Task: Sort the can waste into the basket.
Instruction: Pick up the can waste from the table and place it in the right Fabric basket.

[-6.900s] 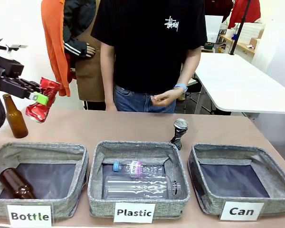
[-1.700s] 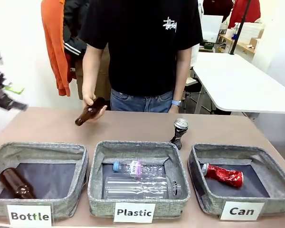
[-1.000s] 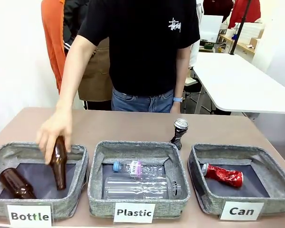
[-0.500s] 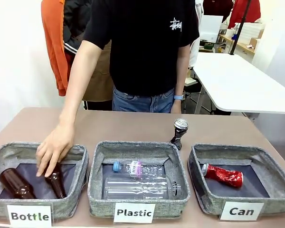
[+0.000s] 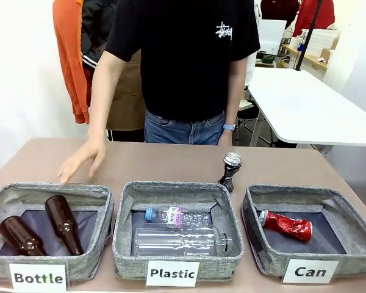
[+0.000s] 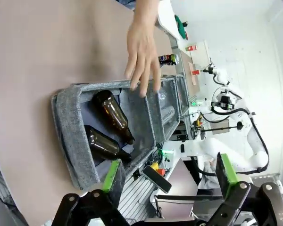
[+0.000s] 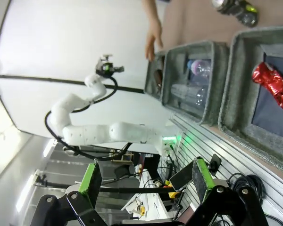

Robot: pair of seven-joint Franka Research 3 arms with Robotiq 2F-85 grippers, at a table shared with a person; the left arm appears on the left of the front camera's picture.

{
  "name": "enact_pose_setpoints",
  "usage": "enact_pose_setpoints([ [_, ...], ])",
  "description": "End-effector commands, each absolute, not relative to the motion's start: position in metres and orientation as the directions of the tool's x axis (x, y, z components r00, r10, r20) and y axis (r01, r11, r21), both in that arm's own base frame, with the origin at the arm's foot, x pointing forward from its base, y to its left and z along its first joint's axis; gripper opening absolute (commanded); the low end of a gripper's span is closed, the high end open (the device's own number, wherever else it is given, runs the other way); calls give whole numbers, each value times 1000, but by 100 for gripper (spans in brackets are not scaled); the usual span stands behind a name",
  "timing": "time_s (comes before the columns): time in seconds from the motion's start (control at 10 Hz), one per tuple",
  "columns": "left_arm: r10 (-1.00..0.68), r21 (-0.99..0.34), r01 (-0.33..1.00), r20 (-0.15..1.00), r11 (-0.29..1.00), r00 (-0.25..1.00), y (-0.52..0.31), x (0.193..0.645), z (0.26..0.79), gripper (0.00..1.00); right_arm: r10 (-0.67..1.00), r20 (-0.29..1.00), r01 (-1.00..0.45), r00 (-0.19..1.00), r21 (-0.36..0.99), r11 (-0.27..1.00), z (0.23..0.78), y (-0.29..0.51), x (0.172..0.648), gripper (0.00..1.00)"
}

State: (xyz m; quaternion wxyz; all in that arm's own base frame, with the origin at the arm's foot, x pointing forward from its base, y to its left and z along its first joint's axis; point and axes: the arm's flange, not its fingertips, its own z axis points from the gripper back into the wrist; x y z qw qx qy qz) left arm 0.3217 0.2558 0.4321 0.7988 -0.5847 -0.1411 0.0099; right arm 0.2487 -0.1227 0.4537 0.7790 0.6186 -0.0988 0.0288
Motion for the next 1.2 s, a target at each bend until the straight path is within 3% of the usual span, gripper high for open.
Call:
enact_pose_setpoints([
  [0.0, 127, -918, 152, 212, 367, 969, 226, 350, 454, 100, -74, 199, -176, 977, 953, 249, 453, -123, 248, 100],
  [0.3, -37, -827, 163, 170, 538, 985, 123, 409, 489, 100, -74, 199, -176, 977, 953, 249, 453, -123, 248, 100],
  [0.7, -198, -703, 173, 47, 690, 979, 24, 483, 484, 100, -74, 199, -176, 977, 953, 249, 453, -123, 248, 100],
  [0.9, -220, -681, 195, 51, 705, 974, -6, 503, 485, 100, -74, 199, -176, 977, 953, 249, 453, -123, 248, 100],
  [1.1, -193, -712, 184, 69, 677, 979, 0, 483, 477, 100, -77, 190, -168, 979, 958, 233, 454, -123, 249, 100],
])
